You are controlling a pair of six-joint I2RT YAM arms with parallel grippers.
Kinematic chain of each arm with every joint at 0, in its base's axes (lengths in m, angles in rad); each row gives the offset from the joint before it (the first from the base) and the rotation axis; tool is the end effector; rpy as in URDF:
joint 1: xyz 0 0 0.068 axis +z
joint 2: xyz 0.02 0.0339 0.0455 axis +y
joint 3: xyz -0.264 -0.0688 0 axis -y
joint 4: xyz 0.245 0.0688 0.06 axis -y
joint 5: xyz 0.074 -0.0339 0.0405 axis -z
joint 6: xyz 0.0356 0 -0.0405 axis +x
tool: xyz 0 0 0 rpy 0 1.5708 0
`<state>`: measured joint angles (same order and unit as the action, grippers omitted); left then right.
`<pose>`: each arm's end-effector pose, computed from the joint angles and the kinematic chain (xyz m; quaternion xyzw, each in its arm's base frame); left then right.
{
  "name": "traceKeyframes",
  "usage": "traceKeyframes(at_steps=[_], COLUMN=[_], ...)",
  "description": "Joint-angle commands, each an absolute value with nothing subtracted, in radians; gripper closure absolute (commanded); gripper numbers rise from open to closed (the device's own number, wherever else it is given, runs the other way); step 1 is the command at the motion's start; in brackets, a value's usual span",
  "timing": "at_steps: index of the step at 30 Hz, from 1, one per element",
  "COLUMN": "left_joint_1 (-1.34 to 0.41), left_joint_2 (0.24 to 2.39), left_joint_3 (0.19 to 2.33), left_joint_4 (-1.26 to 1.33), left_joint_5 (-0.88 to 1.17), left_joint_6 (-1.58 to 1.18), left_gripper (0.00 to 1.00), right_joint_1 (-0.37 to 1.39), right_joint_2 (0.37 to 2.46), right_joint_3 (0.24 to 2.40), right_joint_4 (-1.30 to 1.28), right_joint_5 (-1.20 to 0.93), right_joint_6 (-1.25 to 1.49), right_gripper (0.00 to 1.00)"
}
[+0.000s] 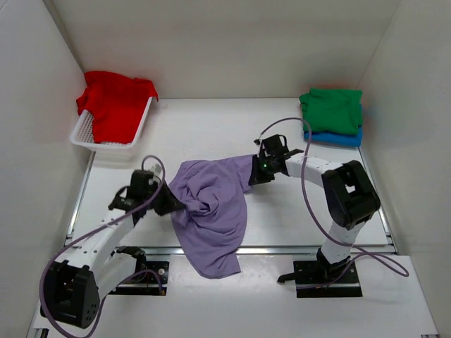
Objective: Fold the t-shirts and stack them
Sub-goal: Flatten out the tshirt
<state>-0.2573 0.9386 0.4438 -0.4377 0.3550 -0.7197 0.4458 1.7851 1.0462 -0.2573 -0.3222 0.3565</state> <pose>0.1633 -0.0558 0.1767 -0.1602 0.9224 -0.2930 0.1940 0.3166 0.1638 0.1604 -0.0877 0.9436 0.2508 0.1974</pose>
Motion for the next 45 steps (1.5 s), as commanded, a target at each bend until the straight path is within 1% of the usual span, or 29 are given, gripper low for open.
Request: traceKeyframes(at_steps=[1,2,3,5,8,10,12,15,16,17,20,23,27,29,31,32,33,34,37,39,41,42,45], left_joint_1=[-0.187,-0.163,-0.155,-0.147,-0.123,-0.107,-0.098,-0.086,-0.089,-0.094,-0.120,-0.153,-0.186,-0.176,-0.149,-0.131,-0.094,-0.095,-0.091,-0.077,-0.051,-0.037,-0.015], left_joint_2=[0.975,0.991,1.017,1.060,1.088,1.080,1.049,1.014,1.005,0.996,0.980,0.983,1.006,1.046,1.097,1.136,1.190,1.221,1.414,1.541,1.603,1.627,1.658], left_joint_3=[0.749,0.797,0.902,1.076,1.253,1.322,1.393,1.469,1.503,1.534,1.601,1.672,1.718,1.721,1.706,1.683,1.674,1.677,1.753,1.836,1.883,1.908,1.936], left_joint_4=[-0.486,-0.520,-0.544,-0.583,-0.638,-0.635,-0.627,-0.620,-0.623,-0.627,-0.638,-0.653,-0.652,-0.640,-0.626,-0.605,-0.588,-0.586,-0.598,-0.592,-0.572,-0.551,-0.537], left_joint_5=[0.365,0.353,0.356,0.324,0.301,0.279,0.162,0.062,0.034,0.011,-0.075,-0.139,-0.169,-0.158,-0.106,-0.080,-0.002,0.020,0.017,0.002,-0.027,-0.026,-0.028], left_joint_6=[-0.628,-0.602,-0.577,-0.563,-0.543,-0.543,-0.537,-0.517,-0.496,-0.485,-0.433,-0.402,-0.390,-0.377,-0.371,-0.382,-0.388,-0.385,-0.373,-0.379,-0.388,-0.388,-0.406], left_gripper=[1.00,1.00,1.00,1.00,1.00,1.00,1.00,1.00,1.00,1.00,1.00,1.00,1.00,1.00,1.00,1.00,1.00,1.00,1.00,1.00,1.00,1.00,1.00], right_joint_1=[0.382,0.353,0.316,0.270,0.183,0.108,0.008,-0.131,-0.153,-0.150,-0.088,-0.097,-0.069,-0.068,-0.078,-0.081,-0.096,-0.104,-0.126,-0.129,-0.120,-0.118,-0.124], right_joint_2=[1.605,1.536,1.513,1.400,1.287,1.211,1.067,0.982,0.964,0.956,0.901,0.873,0.914,0.931,0.963,0.974,1.015,1.031,1.159,1.251,1.336,1.389,1.442], right_joint_3=[1.150,1.176,1.218,1.267,1.331,1.338,1.303,1.292,1.314,1.316,1.333,1.364,1.437,1.430,1.410,1.404,1.378,1.367,1.373,1.425,1.520,1.558,1.614], right_joint_4=[-0.345,-0.354,-0.379,-0.435,-0.515,-0.526,-0.509,-0.498,-0.511,-0.531,-0.519,-0.505,-0.517,-0.512,-0.505,-0.502,-0.491,-0.486,-0.469,-0.477,-0.489,-0.488,-0.466], right_joint_5=[-0.272,-0.272,-0.261,-0.242,-0.227,-0.206,-0.190,-0.245,-0.248,-0.209,-0.103,-0.094,-0.086,-0.089,-0.120,-0.130,-0.158,-0.176,-0.241,-0.233,-0.203,-0.201,-0.177], right_joint_6=[0.305,0.308,0.301,0.287,0.273,0.267,0.279,0.276,0.273,0.250,0.236,0.242,0.219,0.213,0.216,0.206,0.199,0.201,0.175,0.143,0.127,0.126,0.130], right_gripper=[1.00,1.00,1.00,1.00,1.00,1.00,1.00,1.00,0.99,1.00,1.00,1.00,1.00,1.00,1.00,1.00,1.00,1.00,1.00,1.00,1.00,1.00,1.00])
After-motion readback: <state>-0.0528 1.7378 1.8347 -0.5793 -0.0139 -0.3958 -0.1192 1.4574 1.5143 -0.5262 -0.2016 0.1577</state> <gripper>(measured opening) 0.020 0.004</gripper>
